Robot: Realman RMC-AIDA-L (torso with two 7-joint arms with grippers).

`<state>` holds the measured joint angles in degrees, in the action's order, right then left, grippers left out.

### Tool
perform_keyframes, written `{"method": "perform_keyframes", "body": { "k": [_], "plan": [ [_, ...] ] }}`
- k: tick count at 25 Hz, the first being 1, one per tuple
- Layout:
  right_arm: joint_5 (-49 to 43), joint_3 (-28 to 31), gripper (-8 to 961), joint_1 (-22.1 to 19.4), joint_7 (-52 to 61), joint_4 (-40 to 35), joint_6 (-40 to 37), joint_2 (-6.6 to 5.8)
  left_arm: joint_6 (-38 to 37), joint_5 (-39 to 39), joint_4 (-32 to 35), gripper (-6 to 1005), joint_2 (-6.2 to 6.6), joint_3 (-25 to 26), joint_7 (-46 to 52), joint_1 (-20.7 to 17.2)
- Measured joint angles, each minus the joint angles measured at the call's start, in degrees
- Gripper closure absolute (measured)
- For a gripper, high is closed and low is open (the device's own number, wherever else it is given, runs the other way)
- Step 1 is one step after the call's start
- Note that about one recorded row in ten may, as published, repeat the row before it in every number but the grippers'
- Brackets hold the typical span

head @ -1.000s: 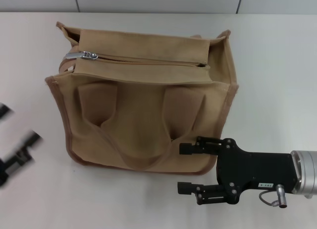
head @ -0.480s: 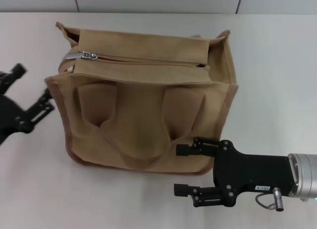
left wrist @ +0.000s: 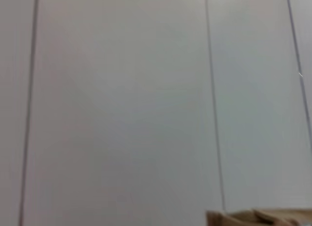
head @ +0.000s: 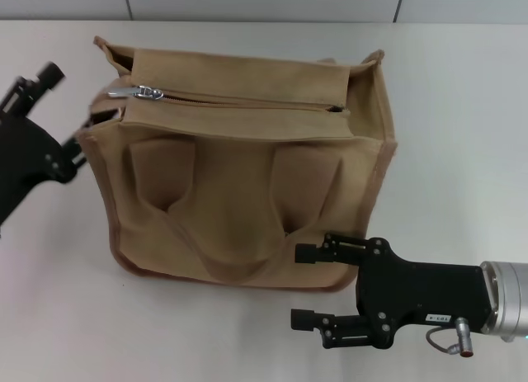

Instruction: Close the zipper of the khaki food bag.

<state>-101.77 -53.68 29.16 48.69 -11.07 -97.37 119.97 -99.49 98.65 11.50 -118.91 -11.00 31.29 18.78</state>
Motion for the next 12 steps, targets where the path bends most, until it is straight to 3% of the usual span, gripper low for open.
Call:
{"method": "perform_keyframes", "body": {
  "k": [12],
  "plan": [
    [0.58,-0.03,162,0.11,-0.08,0.00,0.15,0.00,-2.61,-3.45,-2.47,238,0.04,-0.92,-0.34,-0.33]
  ]
}}
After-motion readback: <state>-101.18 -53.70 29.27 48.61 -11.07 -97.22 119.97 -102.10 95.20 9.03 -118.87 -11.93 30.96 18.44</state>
